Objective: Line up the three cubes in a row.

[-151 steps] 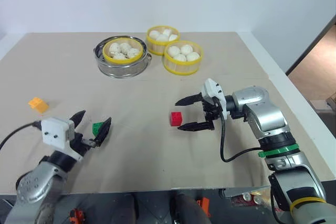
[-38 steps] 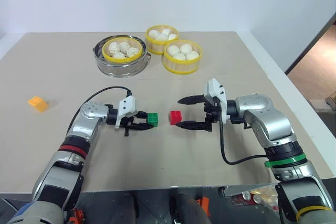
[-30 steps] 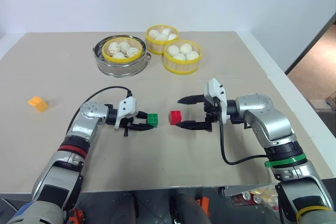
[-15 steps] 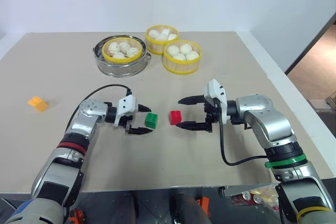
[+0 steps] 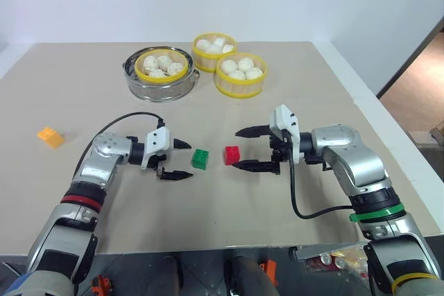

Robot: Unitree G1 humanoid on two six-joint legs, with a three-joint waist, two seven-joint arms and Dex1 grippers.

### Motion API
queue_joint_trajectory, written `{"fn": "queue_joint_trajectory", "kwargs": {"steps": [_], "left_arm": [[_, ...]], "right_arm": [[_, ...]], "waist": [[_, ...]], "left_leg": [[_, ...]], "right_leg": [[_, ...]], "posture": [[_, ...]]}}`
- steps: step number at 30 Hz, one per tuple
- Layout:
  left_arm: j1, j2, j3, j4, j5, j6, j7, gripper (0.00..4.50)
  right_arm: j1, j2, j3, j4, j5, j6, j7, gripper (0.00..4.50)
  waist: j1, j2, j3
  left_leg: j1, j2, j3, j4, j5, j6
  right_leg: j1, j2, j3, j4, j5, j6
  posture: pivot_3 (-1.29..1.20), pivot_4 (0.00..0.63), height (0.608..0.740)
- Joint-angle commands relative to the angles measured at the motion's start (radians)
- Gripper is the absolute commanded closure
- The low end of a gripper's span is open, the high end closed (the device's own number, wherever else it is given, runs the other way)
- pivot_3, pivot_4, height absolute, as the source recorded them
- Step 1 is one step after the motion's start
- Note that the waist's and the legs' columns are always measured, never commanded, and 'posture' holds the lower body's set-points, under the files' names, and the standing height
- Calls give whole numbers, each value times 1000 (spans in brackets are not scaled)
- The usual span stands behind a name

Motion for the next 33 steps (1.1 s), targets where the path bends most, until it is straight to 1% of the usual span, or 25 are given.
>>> {"fn": "queue_joint_trajectory", "kwargs": {"steps": [1,5,10,13,15,18,22,24,28,31,33], "left_arm": [[5,6,14,-45,-7,-11,13,57],[-6,-2,44,-48,-23,14,62,57],[23,16,162,-184,-172,199,107,57],[68,44,226,-286,-214,287,168,57],[115,70,267,-354,-224,329,222,57],[181,84,346,-449,-262,410,328,57],[266,106,426,-529,-257,435,438,57],[282,118,480,-533,-237,413,509,57],[290,148,616,-495,-200,400,702,57],[309,176,678,-449,-208,420,753,57],[321,218,720,-370,-213,430,755,57]], "right_arm": [[-27,3,-20,-3,4,-19,6,0],[-30,3,-18,3,1,-22,9,0],[-13,-5,-26,-22,8,-11,3,0],[-8,-1,-38,-47,22,-3,-8,0],[-15,24,-55,-63,43,7,-37,0],[-25,52,-57,-76,48,-1,-59,0],[-31,69,-48,-78,48,-4,-56,0],[-35,73,-42,-72,45,-11,-49,0],[-49,84,-28,-44,32,-34,-31,0],[-56,88,-17,-29,24,-47,-20,0],[-59,92,-10,-21,20,-54,-11,0]], "waist": [[0,0,0],[0,0,0],[-2,0,0],[-3,0,0],[-6,0,0],[-5,0,0],[-2,0,0],[-1,0,0],[0,0,0],[-1,0,0],[-2,0,0]], "left_leg": [[0,0,0,0,0,0],[0,0,0,0,0,0],[0,0,0,0,0,0],[0,0,0,0,0,0],[0,0,0,0,0,0],[1,1,0,-1,0,0],[1,1,0,0,0,0],[1,1,1,0,0,0],[1,1,0,0,0,0],[2,1,1,-1,0,0],[2,1,1,-1,0,0]], "right_leg": [[0,0,0,0,0,0],[0,0,0,0,0,0],[0,0,0,0,0,0],[0,0,0,0,0,0],[0,0,0,0,0,0],[0,0,0,0,0,0],[0,-1,0,0,0,0],[1,-1,0,0,0,0],[0,-1,0,0,0,0],[0,-1,0,0,0,0],[0,-1,0,0,0,0]], "posture": [[0,150,740],[0,150,740],[0,150,740],[0,150,740],[0,150,740],[0,150,740],[0,150,740],[0,150,740],[0,150,740],[0,150,740],[0,150,740]]}}
